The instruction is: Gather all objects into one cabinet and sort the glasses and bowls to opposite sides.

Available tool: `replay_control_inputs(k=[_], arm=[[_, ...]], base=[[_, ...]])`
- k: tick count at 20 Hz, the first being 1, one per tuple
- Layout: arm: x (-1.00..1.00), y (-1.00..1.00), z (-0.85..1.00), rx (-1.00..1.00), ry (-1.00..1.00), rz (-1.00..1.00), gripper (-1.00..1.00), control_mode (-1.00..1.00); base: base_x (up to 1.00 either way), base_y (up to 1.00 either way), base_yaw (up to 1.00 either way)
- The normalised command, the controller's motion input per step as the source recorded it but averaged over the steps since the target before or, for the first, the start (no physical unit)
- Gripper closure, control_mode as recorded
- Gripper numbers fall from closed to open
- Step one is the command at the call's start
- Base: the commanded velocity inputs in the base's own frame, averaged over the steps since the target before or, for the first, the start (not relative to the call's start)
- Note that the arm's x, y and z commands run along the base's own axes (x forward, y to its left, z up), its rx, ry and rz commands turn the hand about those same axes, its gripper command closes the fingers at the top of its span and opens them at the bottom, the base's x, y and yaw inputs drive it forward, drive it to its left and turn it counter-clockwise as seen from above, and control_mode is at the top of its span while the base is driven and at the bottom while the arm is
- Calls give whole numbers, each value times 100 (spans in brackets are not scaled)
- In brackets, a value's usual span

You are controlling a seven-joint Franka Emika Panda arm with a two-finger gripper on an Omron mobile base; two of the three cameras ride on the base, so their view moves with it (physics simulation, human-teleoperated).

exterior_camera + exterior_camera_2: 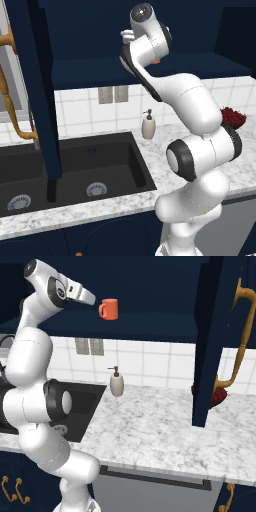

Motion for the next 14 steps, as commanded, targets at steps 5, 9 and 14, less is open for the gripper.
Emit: replay_control_inputs(k=[5,9,14], arm=[[53,-1,0,0,4,0,-100,-100],[30,-1,-2,0,1,0,-100,-100],[13,-2,-4,0,0,0,-100,-100]], base=[[0,0,0],[0,0,0],[0,0,0]])
